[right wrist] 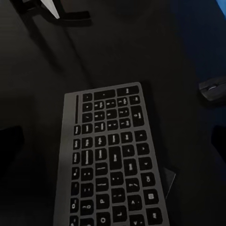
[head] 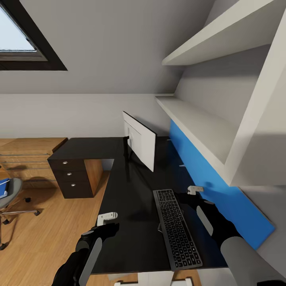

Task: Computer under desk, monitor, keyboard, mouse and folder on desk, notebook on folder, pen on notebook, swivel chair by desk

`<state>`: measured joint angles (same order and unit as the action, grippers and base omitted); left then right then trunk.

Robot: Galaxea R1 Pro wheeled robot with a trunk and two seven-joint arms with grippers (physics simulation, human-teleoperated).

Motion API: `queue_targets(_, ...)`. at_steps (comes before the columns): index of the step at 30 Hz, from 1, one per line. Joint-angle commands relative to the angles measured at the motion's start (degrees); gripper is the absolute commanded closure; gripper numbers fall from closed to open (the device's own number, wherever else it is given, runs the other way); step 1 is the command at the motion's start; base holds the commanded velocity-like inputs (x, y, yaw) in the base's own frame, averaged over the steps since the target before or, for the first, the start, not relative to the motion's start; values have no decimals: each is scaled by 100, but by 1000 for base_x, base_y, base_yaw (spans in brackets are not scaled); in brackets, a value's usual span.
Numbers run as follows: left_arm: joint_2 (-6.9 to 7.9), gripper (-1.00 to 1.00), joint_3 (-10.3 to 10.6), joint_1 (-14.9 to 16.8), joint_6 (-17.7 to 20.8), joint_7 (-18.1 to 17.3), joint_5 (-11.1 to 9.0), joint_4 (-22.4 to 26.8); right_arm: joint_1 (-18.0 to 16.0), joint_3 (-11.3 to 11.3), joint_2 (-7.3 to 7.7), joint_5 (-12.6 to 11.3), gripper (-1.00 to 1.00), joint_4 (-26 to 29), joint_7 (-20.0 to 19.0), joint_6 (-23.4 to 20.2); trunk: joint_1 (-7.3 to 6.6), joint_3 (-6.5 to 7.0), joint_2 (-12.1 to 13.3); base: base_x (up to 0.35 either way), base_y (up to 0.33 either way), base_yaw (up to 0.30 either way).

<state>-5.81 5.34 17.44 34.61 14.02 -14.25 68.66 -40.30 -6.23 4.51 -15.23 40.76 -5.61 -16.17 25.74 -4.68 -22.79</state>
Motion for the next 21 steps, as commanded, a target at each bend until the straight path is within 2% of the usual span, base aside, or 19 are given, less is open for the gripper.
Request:
queue_targets(1,1,-100,6,5,19,53,-61,7,-4,-18,6,-28,-100,9,4,-26,4,-13,-13,0,-3,4)
queue_targets(6,1,-100,7,5,17,50,-61,7,-4,-12,11,-24,-100,6,-10,-26,4,-13,-13,142,-1,2)
queue_targets(14,2,-100,9,5,13,55,-61,7,-4,-10,32,-15,-100,-15,-17,192,4,-13,-13,28,0,0)
queue_targets(21,1,-100,9,5,10,57,-61,6,-4,-15,33,-15,-100,-23,-31,330,4,-13,-13,114,0,0)
